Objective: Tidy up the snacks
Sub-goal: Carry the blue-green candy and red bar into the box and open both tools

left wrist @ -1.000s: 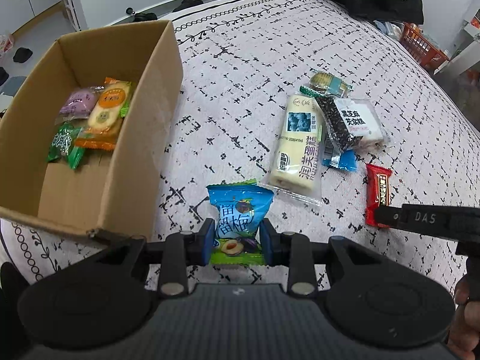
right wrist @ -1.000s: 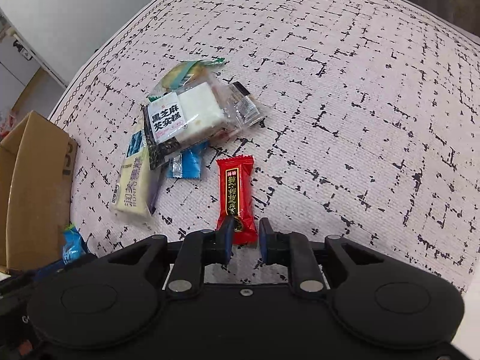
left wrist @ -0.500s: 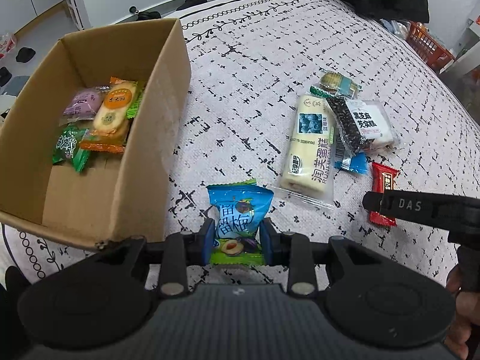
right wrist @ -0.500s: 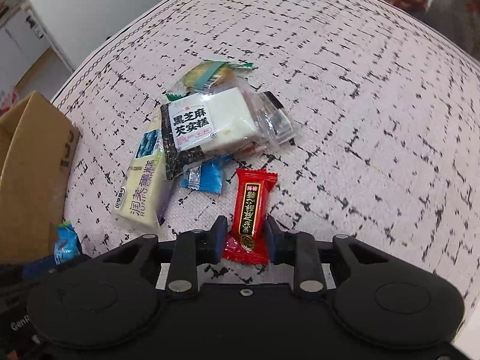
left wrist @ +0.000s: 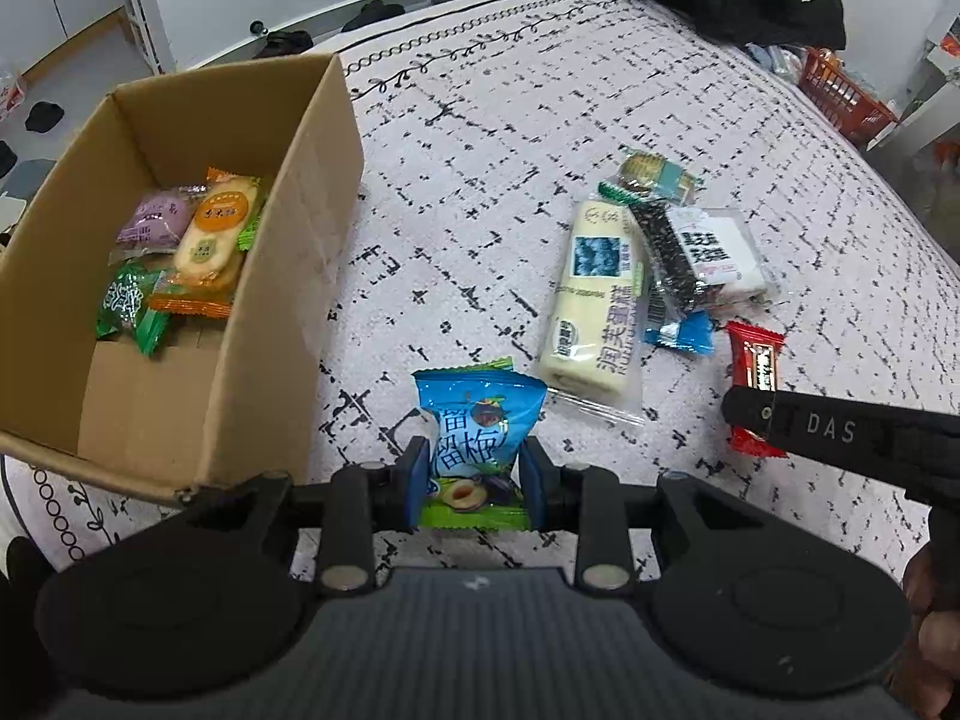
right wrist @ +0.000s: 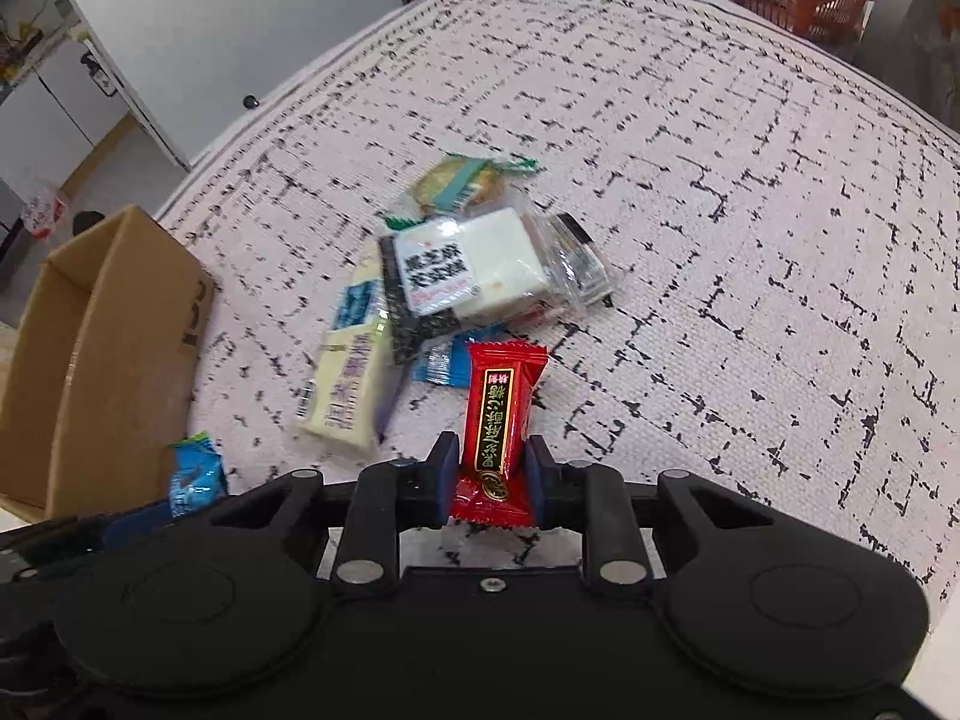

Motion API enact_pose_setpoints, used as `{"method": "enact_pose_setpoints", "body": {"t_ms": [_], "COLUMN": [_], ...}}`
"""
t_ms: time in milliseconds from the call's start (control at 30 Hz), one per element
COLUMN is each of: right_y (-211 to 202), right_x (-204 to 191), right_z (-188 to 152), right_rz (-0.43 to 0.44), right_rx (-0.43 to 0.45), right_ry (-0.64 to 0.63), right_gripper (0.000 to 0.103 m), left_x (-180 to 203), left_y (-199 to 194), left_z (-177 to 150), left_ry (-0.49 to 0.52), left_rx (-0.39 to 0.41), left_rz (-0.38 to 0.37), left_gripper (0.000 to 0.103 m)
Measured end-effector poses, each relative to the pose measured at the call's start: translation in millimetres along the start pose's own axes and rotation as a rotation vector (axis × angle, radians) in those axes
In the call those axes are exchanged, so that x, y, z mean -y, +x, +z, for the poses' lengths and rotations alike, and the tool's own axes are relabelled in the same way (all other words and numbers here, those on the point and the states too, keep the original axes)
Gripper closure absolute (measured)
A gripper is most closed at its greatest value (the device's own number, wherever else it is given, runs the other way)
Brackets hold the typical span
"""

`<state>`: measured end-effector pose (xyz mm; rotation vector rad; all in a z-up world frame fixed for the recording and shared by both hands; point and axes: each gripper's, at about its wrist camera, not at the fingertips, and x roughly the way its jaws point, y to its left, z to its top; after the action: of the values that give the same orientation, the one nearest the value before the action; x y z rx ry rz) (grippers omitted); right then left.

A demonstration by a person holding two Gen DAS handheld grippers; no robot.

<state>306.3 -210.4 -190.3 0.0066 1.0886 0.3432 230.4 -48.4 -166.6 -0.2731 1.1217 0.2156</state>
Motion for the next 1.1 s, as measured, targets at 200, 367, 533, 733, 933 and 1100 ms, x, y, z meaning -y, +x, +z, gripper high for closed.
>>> {"method": "enact_pose_setpoints", "body": {"t_ms": [200,367,533,733,933,1100], "right_y": [-22,-36,-47,-64,-74,-78], "right_x": [-10,-20,-34,-54,-69,-84], "right_z": [3,4,4,9,15,15], "right_rz": [0.027,0.047,0.07,0.094,0.106,0.116], "right_rx": [0.046,0.076,0.097,0.133,0.164,0.172], "right_ry": [0.009,0.009,-0.002,-0.036,-0.048,-0.052], "right_gripper": [0.08,0.08,0.08,0.08,0.08,0.08], "left_x": [0,-4,-10,-22,-34,-44], "left_y": [-16,-31,-47,-63,-78,-87], "left_z": [-1,2,6,10,17,22], "left_ry": [-0.002,-0.016,-0.024,-0.03,-0.024,-0.017], "left_rx": [0.034,0.07,0.111,0.143,0.178,0.2], "left_rz": [-0.01,-0.019,-0.022,-0.019,-0.018,-0.019], "left_gripper": [0.072,0.072,0.072,0.072,0.072,0.072]}}
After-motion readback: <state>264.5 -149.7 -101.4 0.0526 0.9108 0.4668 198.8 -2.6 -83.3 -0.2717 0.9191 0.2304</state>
